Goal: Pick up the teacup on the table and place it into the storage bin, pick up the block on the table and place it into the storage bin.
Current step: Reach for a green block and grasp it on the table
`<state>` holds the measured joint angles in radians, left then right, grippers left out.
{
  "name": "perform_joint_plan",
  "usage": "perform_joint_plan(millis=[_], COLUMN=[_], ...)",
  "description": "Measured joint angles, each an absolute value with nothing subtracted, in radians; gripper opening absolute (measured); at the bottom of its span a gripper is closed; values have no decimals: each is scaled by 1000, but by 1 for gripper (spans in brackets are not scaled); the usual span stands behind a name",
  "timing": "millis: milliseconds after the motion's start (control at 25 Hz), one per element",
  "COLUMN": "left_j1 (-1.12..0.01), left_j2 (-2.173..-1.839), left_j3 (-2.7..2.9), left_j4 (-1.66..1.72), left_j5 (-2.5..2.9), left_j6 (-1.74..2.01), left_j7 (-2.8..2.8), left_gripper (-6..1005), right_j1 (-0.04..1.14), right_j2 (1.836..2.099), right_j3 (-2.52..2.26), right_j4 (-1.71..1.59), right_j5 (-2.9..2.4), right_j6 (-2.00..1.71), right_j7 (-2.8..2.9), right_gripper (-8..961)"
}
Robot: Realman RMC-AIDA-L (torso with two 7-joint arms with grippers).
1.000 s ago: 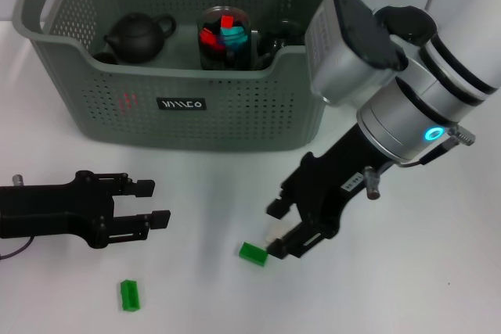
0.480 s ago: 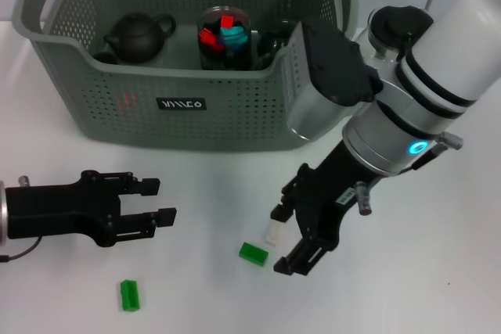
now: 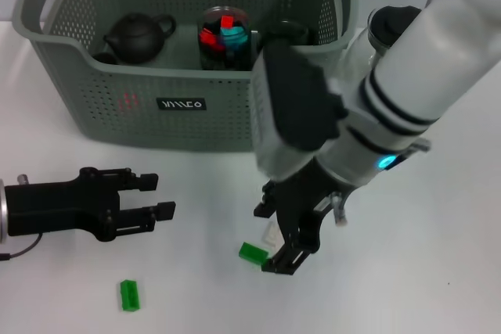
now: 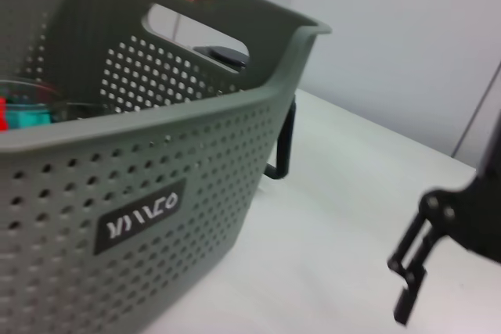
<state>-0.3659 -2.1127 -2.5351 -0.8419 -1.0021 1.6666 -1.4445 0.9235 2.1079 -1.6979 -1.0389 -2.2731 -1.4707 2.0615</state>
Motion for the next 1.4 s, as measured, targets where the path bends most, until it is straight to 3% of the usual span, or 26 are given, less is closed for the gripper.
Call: perform_joint_plan(millis=[1400], left_j1=[-373], left_j2=[-2113], left_j3=[-2571], left_j4=[-838], left_j5=[-1001], left_j6=[1653], left_j7=[-1445], left_gripper=[616], right_j1=[893], right_j2=[2115], right_j3=[-1934], right_j4=[-987], right_j5=[-2263], right_j6=[-1221], right_j7=[2078], right_gripper=[790])
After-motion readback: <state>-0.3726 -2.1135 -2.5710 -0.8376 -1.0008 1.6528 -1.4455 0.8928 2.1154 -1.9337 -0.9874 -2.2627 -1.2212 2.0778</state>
